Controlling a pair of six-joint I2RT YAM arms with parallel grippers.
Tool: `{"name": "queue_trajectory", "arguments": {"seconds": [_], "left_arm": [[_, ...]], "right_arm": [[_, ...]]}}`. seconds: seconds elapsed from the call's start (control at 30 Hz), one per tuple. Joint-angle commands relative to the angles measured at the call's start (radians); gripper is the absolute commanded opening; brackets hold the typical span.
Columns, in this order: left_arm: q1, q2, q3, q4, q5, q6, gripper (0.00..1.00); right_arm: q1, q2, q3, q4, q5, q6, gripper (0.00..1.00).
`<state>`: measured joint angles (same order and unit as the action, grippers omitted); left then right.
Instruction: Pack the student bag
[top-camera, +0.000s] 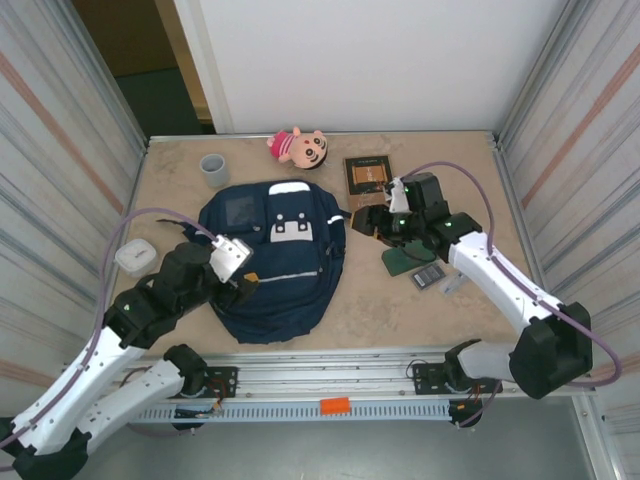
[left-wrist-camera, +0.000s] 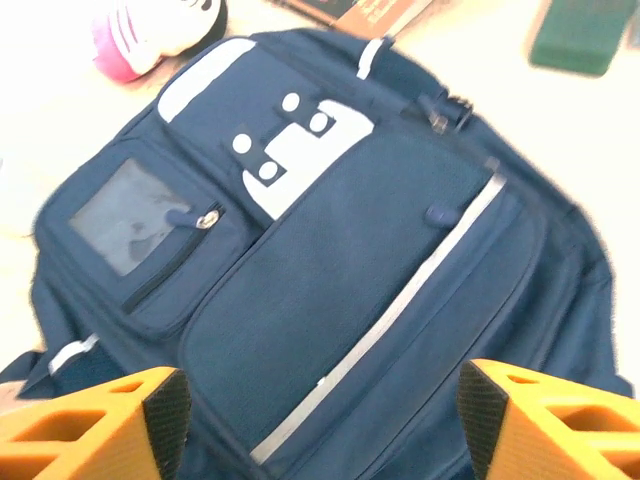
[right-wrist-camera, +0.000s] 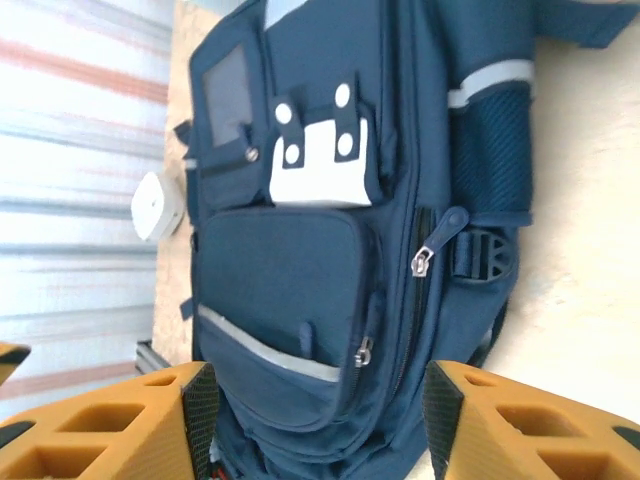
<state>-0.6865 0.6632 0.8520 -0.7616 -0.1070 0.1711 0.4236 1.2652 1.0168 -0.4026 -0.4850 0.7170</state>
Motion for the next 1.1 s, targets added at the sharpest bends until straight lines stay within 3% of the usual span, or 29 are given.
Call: {"name": "queue_trajectory", "arguments": {"seconds": [0.0, 0.27, 0.5, 0.77, 1.07], "left_arm": [[0.007, 0.048, 0.034, 0.011, 0.133, -0.099, 0.73], [0.007, 0.26, 0.036, 0.304, 0.168, -0.275, 0.72], [0.007, 0.615, 0.258, 0.337, 0.135, -0.34, 0.72], [0.008, 0.961, 0.497, 0.42, 0.166, -0.408, 0.71], [0.007, 1.331, 0.782, 0.476, 0.188, -0.452, 0.67]], "right_arm": [[-0.024, -0.045, 0.014, -0.122, 0.059, -0.064, 0.58], [-0.137, -0.02, 0.046, -0.242, 0.11, -0.189, 0.6], [-0.244, 0.085, 0.104, -0.225, 0.136, -0.284, 0.61], [-0.31, 0.299, 0.215, -0.159, 0.181, -0.355, 0.65], [-0.356, 0.607, 0.394, -0.086, 0.141, -0.366, 0.66]]}}
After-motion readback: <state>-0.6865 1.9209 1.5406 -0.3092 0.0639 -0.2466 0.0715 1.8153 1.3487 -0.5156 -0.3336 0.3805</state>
